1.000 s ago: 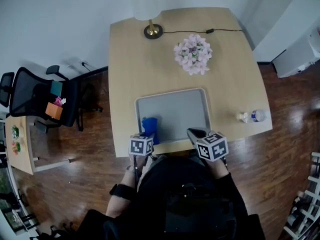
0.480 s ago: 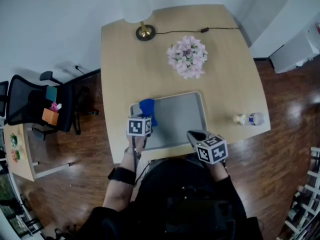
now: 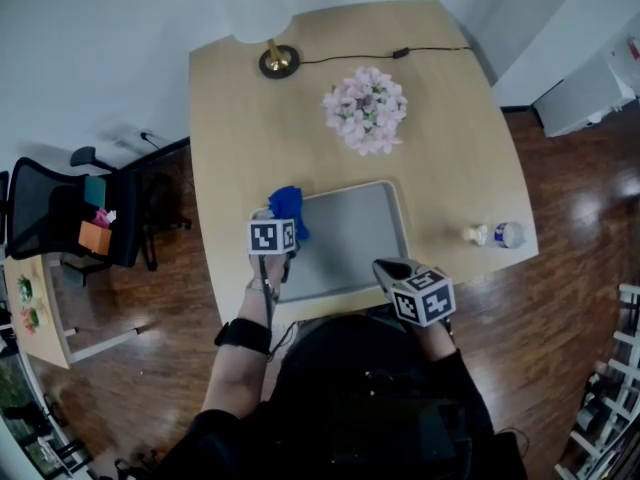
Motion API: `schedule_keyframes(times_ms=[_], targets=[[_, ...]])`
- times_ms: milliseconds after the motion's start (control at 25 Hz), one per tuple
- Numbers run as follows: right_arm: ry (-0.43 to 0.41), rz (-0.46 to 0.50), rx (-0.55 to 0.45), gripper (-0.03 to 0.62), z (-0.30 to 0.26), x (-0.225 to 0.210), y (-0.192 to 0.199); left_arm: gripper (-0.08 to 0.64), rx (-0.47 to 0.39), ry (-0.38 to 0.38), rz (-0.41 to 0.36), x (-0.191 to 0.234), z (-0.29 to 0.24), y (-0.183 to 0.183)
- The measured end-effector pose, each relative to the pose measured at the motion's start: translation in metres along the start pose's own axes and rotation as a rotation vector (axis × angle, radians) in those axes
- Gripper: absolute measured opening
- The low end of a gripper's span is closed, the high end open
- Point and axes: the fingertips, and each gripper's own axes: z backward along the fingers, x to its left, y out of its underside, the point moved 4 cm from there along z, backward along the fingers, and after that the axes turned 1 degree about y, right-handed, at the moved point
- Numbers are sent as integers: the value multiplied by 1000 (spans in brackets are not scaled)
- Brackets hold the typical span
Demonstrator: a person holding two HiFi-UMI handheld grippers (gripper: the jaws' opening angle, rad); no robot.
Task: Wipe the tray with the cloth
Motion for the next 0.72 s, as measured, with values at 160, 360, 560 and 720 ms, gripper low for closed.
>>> schedule_keyframes(times_ms=[160, 360, 560, 720], targets=[[-8, 5, 5, -2, -2, 2, 0, 94, 1, 9, -3, -1, 0, -1], [-19, 21, 10, -2, -3, 9, 1, 94, 5, 6, -15, -1, 0, -1], [-19, 27, 6, -2, -1, 12, 5, 95, 7, -9, -32, -2, -1, 2], [-20, 32, -3, -2, 2, 16, 7, 95, 14, 14, -3, -6, 2, 10]])
